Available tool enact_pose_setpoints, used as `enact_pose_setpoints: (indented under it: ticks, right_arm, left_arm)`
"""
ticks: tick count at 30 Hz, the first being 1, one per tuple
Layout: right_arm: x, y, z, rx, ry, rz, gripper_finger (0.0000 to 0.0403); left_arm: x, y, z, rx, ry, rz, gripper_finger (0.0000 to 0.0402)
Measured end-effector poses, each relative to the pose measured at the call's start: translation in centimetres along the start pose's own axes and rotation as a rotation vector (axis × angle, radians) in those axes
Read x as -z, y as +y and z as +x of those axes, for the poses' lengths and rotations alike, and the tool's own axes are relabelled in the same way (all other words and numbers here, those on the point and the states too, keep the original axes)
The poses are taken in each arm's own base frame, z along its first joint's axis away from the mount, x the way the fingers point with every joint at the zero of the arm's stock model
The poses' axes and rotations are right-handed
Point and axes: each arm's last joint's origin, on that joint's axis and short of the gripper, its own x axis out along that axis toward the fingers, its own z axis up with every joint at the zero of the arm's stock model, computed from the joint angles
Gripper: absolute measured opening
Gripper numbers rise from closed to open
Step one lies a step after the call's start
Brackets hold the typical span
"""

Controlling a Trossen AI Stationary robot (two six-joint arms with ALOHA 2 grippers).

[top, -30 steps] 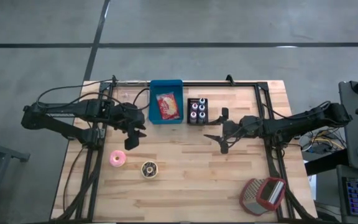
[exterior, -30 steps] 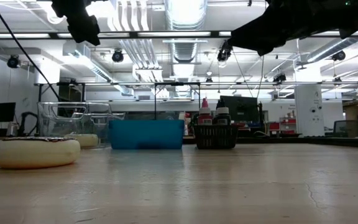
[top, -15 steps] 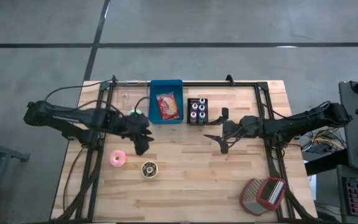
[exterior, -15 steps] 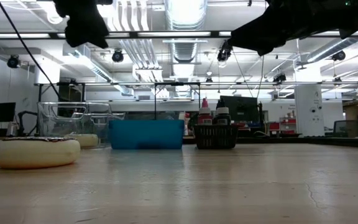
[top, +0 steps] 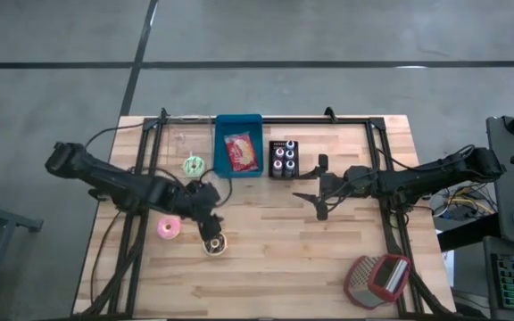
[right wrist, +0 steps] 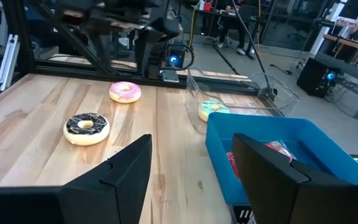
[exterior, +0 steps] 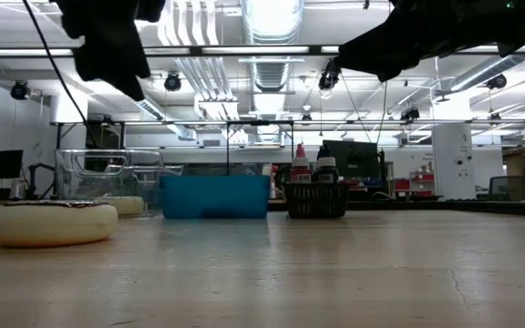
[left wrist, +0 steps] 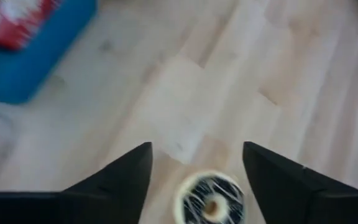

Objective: Pick & Place Food Item
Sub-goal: Put the black donut into the transparent bin

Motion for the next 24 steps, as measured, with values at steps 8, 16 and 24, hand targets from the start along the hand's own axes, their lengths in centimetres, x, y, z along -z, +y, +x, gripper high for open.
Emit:
enact_pose_setpoints:
  ticks: [8,16,24]
  right_arm:
    - [0.0,0.0,0.0,0.000,0.000,0.000,0.0221]
    - [0.0,0.0,0.0,0.000,0.000,0.000,0.0221]
    - [0.0,0.0,0.0,0.000,0.000,0.000,0.0221]
  left_arm:
    - [2.9,-3.3,0.5,0.092,0.100,-0.068,0.0292]
    - [5.0,-5.7,2.7,0.078,0.178,-0.184,0.0291]
    - [5.2,-6.4,4.9,0.095,0.372,-0.034,0.0289]
